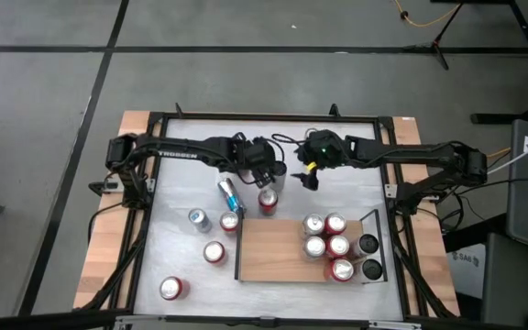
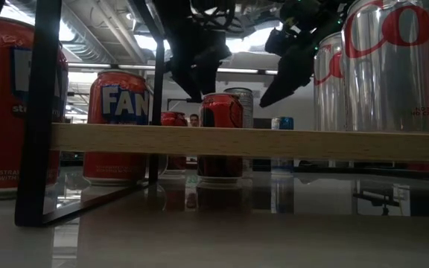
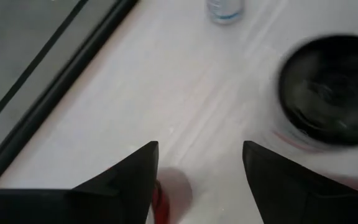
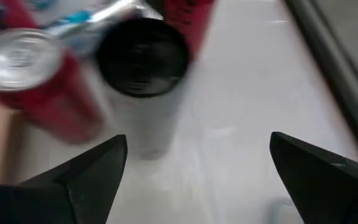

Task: Place canned beverage on shelf
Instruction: Put the black soda can on the shelf

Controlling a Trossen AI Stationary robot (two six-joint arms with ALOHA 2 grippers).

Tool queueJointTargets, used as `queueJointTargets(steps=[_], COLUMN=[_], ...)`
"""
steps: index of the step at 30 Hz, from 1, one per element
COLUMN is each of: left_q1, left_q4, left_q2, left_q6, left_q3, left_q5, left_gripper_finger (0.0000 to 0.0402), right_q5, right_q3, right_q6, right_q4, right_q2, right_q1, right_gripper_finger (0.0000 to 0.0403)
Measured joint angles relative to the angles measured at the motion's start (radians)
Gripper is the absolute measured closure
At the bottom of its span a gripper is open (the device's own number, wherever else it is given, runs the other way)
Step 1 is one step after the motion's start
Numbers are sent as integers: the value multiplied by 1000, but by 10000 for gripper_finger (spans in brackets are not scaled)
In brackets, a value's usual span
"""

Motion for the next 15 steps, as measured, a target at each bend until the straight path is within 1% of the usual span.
queueJointTargets(steps=[3,5,10,12,15], left_q1=[21,31,35,32,22], left_q4=[30,52,77,81,81], left_q2=[0,0,0,0,0], left_q6=[0,0,2,3,3], left_q3=[0,0,0,0,0], left_q5=[1,17,44,66,99], left_gripper_finger=[176,176,176,176,176], right_q5=[-74,-100,-101,-89,-60], right_q3=[0,0,0,1,1], right_q6=[1,9,51,54,55], right_q4=[2,5,23,50,45], right_q2=[3,8,25,33,39], right_q1=[0,1,1,1,0], right_gripper_finger=[17,17,17,17,17])
